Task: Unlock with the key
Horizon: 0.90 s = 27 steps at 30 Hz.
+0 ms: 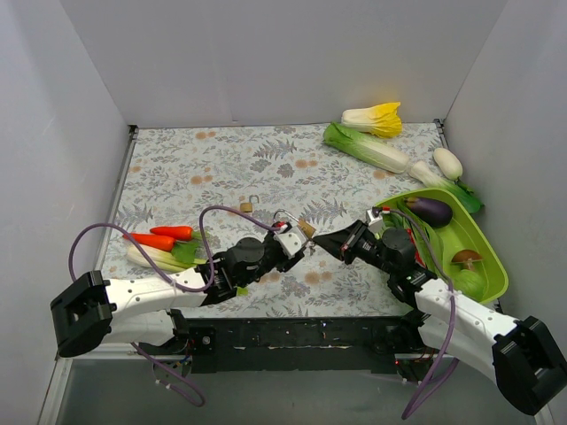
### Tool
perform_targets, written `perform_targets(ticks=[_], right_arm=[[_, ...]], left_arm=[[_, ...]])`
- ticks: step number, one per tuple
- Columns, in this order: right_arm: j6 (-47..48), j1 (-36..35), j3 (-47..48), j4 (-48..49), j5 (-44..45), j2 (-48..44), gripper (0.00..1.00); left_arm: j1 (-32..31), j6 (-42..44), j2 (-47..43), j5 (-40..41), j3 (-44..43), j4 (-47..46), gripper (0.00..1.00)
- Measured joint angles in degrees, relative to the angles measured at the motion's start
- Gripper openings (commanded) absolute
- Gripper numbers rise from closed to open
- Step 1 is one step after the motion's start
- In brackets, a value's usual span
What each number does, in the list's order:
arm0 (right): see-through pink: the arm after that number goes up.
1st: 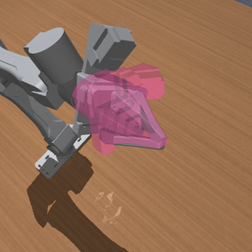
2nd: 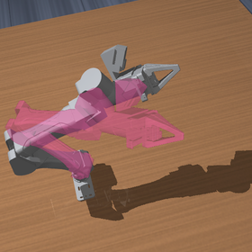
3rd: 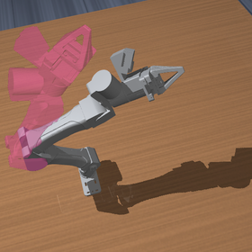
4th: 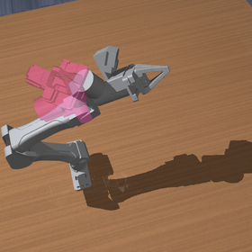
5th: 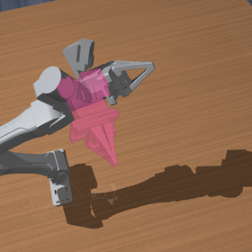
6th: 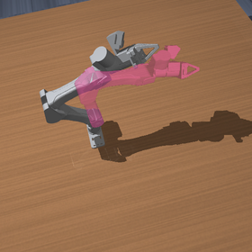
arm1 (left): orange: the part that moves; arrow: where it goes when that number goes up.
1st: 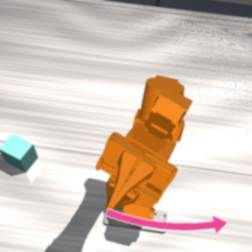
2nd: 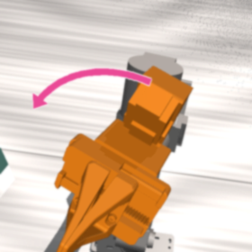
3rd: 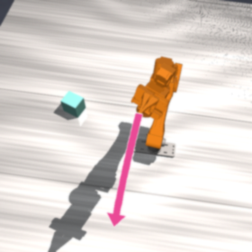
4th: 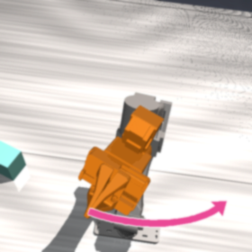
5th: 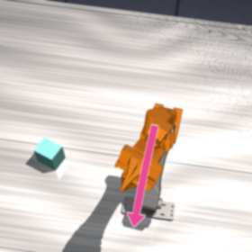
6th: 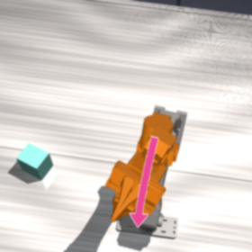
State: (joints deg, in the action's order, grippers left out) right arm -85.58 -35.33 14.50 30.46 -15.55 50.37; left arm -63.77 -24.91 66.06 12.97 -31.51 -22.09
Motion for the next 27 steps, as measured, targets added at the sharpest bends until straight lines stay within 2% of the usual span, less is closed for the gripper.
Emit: perform_targets(ticks=[5,8,12,13,16,17,20,23,27], right_arm=[[-0.8,0.0,-0.5,0.1,0.1,-0.5,0.01],[2.0,0.0,0.1,-1.1,0.0,-1.0,0.01],[11.0,0.0,5.6,-10.8,-0.7,-1.1,0.02],[13.7,-0.1,7.6,-14.3,-0.7,-1.3,0.04],[21.2,-0.4,12.9,-24.6,0.7,-3.3,0.19],[23.2,-0.5,14.0,-27.2,1.2,-4.6,0.28],[28.5,-0.6,16.7,-33.9,3.2,-9.1,0.39],[33.4,-0.6,19.3,-38.1,4.0,-11.0,0.45],[38.3,-0.6,21.9,-40.3,3.5,-10.3,0.48]], left_arm=[[-0.9,0.5,0.0,1.0,0.2,-0.2,0.0],[-0.9,-0.5,0.0,0.8,0.2,0.1,0.0],[-0.3,-4.0,0.0,-0.2,-0.2,1.8,0.0],[0.1,-5.1,0.0,-1.0,-0.4,2.2,0.0],[1.5,-8.0,0.0,-3.9,-1.8,3.6,0.0],[1.7,-8.6,0.0,-4.9,-2.3,3.9,0.0],[1.9,-9.6,0.0,-6.8,-2.7,5.3,0.0],[1.9,-10.1,0.0,-8.3,-2.7,8.6,0.0],[2.1,-10.4,0.0,-9.6,-2.7,10.8,0.0]])
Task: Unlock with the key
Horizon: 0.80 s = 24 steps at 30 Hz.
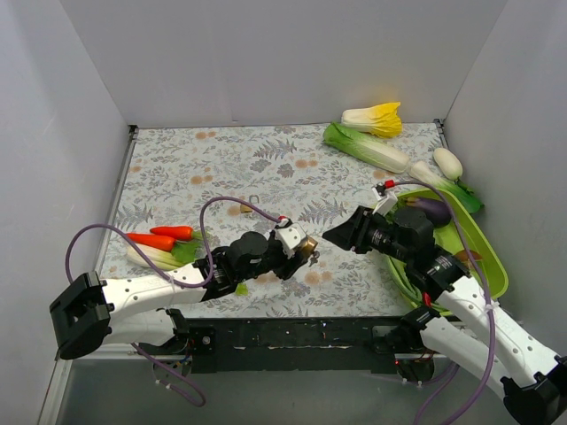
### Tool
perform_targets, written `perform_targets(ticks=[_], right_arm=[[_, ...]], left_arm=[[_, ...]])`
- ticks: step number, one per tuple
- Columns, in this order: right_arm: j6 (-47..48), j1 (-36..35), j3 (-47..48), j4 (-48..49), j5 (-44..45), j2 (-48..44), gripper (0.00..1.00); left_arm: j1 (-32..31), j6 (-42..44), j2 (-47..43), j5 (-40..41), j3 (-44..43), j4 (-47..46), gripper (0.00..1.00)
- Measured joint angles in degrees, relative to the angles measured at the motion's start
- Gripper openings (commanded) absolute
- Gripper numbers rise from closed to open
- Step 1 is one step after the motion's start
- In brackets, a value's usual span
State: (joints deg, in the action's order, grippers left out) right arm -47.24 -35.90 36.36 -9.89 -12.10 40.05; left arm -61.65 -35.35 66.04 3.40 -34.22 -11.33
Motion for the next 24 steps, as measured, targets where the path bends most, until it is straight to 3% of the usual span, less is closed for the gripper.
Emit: perform_targets(ticks=[11,24], right_arm=[[11.6,2.8,7.2,-2.0,-13.3,13.6,0.5],[14.9,6.2,9.8,-0.1,-30.8,23.1,0.5]], left_arm=[[0.0,0.4,-4.3,-4.7,0.1,3.2,0.0],[0.0,1.1,-6.9,-7.0,0.1,3.6,0.0]])
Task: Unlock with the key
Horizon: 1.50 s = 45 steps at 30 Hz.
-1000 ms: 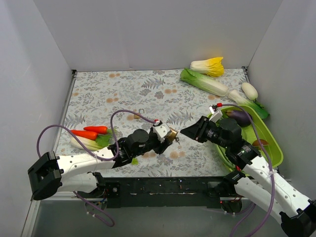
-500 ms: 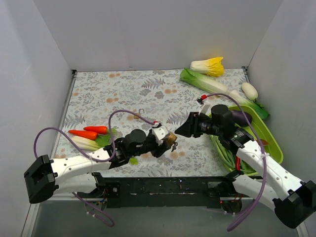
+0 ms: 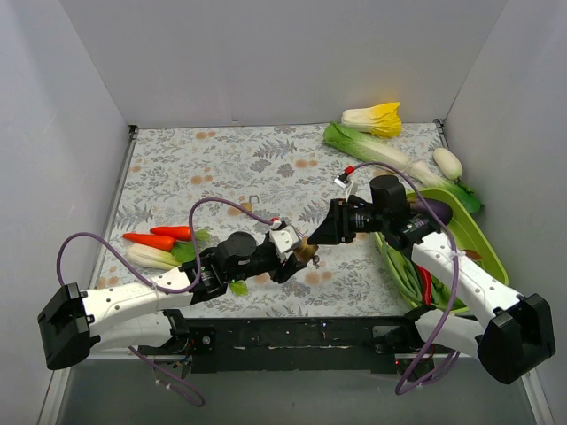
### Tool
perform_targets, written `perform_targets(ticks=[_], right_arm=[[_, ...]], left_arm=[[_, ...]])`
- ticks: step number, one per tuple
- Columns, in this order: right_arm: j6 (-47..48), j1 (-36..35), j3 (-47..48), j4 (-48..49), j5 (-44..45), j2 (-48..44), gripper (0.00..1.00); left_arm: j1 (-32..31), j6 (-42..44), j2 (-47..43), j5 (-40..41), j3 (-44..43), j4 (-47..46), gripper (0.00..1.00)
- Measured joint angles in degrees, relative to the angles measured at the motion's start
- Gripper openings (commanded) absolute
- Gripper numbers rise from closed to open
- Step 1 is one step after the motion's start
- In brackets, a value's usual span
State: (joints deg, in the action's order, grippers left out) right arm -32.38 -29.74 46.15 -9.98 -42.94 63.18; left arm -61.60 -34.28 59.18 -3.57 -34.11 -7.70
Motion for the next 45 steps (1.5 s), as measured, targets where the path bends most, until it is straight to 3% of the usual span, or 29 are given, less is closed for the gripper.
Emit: perform_targets(ticks=[9,23,27,28,31,32,33,34,41,45], right_arm=[[-0.9,0.0,0.0,2.4,-5.0,3.1,0.46],[-0.6,0.2,0.0,2.4,-7.9,7.2,0.32],[-0.4,0.2,-0.1,2.4,-7.6,7.7,0.11],[-0.6,0.3,-0.2,2.3,-7.3,7.8,0.02],[-1.5,0.5,-0.5,2.3,-6.7,8.2,0.01],[-1.9,0.5,-0.9,2.6,-6.6,8.2,0.01],[-2.4,0.5,-1.3,3.1,-6.5,8.2,0.01],[-2.9,0.4,-1.9,4.2,-6.4,8.2,0.01],[-9.4,2.3,-11.7,19.0,-5.8,4.7,0.01],[-13.4,4.6,-15.4,28.1,-4.7,2.6,0.01]], left_arm=[[0.0,0.4,0.0,-0.1,0.0,0.0,0.0],[-0.1,1.2,0.7,-0.2,0.0,0.3,0.0],[-0.1,1.9,1.2,-0.1,0.0,0.4,0.0],[-0.1,2.3,1.3,0.1,0.0,0.4,0.07],[-0.2,2.6,1.4,1.2,0.0,0.8,0.3],[-0.2,2.4,1.4,1.7,0.0,1.0,0.7],[-0.4,2.1,1.5,2.3,0.0,1.2,0.8],[-0.6,1.4,1.6,3.2,-0.1,1.3,0.98],[1.8,-9.4,0.1,8.2,-3.6,1.6,0.98],[8.5,-22.1,-4.9,6.7,-2.6,0.3,0.98]])
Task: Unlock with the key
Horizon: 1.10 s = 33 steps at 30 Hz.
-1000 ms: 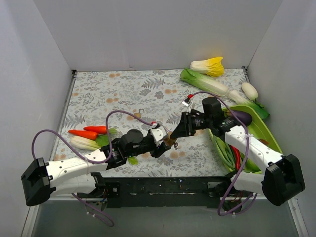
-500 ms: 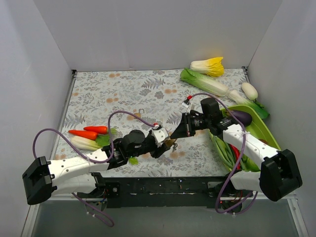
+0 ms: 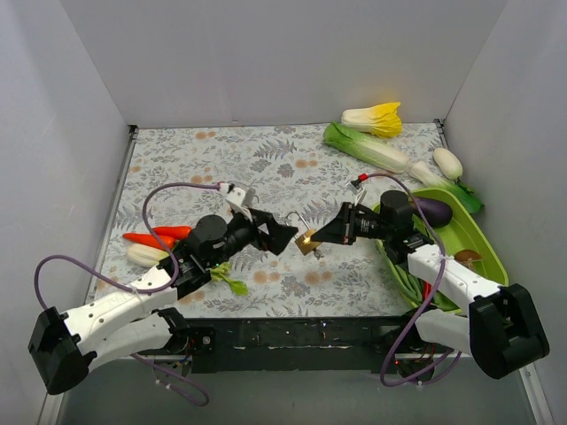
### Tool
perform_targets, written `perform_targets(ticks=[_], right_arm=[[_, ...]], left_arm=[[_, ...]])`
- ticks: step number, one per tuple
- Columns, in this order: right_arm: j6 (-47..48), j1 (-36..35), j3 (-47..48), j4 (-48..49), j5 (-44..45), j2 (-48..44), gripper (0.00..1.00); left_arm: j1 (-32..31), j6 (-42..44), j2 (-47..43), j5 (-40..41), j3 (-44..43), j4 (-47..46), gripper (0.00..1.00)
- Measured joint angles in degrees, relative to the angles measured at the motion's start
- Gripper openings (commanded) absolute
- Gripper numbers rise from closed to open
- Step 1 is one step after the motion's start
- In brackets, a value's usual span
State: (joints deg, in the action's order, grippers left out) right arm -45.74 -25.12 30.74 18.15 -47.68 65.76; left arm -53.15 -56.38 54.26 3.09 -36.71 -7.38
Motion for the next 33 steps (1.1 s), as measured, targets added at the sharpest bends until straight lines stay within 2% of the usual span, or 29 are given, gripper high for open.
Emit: perform_targets(ticks=[5,10,13,20,21,23,30,33], right_arm=[[-3.0,0.5,-0.8,10.9,0.3,-1.8,0.01],[-7.5,0.5,-2.0,22.3,-0.6,-2.8,0.01],[-9.9,0.5,-2.6,26.6,-0.8,-2.8,0.01],[-15.7,0.5,-4.6,37.2,-0.4,-1.7,0.01],[-16.6,0.5,-4.9,38.6,-0.3,-1.4,0.01],[-18.3,0.5,-5.3,41.4,-0.3,-0.5,0.01],[-23.0,0.5,-5.5,47.4,-0.2,1.9,0.01],[-23.7,0.5,-5.6,48.5,-0.2,1.9,0.01]], left_arm=[[7.3,-17.3,-3.4,-4.0,3.9,-6.2,0.98],[8.0,-30.9,-1.4,-8.4,6.4,-13.0,0.98],[8.0,-35.1,0.7,-11.0,7.1,-18.0,0.98],[8.0,-39.0,6.2,-15.8,7.3,-25.1,0.86],[7.9,-39.1,6.7,-16.1,7.3,-25.3,0.78],[7.9,-39.4,7.3,-16.4,7.3,-25.7,0.72],[7.7,-39.2,9.8,-18.6,6.3,-27.1,0.67],[7.4,-38.6,10.8,-19.8,5.7,-26.9,0.56]])
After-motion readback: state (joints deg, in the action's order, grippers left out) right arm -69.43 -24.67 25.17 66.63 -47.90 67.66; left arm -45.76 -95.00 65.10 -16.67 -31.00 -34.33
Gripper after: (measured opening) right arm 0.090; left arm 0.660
